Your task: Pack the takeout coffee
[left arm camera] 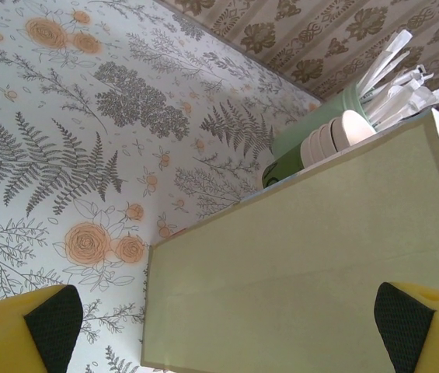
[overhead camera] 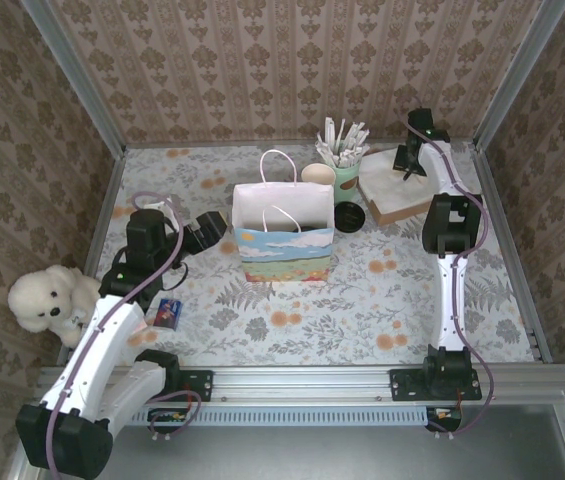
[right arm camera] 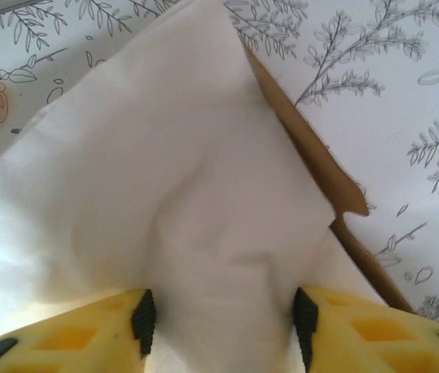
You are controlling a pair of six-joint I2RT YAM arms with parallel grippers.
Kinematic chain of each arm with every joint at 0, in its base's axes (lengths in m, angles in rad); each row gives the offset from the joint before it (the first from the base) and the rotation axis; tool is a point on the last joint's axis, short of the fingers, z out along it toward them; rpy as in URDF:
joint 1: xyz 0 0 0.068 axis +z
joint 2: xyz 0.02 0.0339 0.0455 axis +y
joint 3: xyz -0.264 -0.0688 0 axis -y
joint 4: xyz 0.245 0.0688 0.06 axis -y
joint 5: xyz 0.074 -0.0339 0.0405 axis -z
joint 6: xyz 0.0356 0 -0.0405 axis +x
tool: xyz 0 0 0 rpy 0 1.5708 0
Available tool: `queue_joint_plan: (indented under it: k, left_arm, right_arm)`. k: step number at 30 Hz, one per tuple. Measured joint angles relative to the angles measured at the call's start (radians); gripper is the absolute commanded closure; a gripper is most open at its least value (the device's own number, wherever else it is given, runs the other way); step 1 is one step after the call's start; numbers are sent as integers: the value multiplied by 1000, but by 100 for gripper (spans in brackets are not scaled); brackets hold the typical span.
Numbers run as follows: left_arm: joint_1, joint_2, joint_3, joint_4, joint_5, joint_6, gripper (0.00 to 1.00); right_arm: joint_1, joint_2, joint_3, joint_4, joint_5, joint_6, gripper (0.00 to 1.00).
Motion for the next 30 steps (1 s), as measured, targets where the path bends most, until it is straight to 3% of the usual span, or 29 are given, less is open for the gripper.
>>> queue_joint_plan:
  k: [3,8,16,30]
  left_arm:
    - [0,0,0,1,0,0,0]
    - [0,0,0,6,0,0,0]
    - [0,0,0,7,0,0,0]
    - [0,-30,-1,7,0,8,0]
  right_arm:
    - [1,-5,-8,10,11,-14,67]
    - [6,-47,-71,44,14,-33,67]
    - [25,-98,-128,80,27,-79,91]
    - [32,-291,-295,165,71,-106,99]
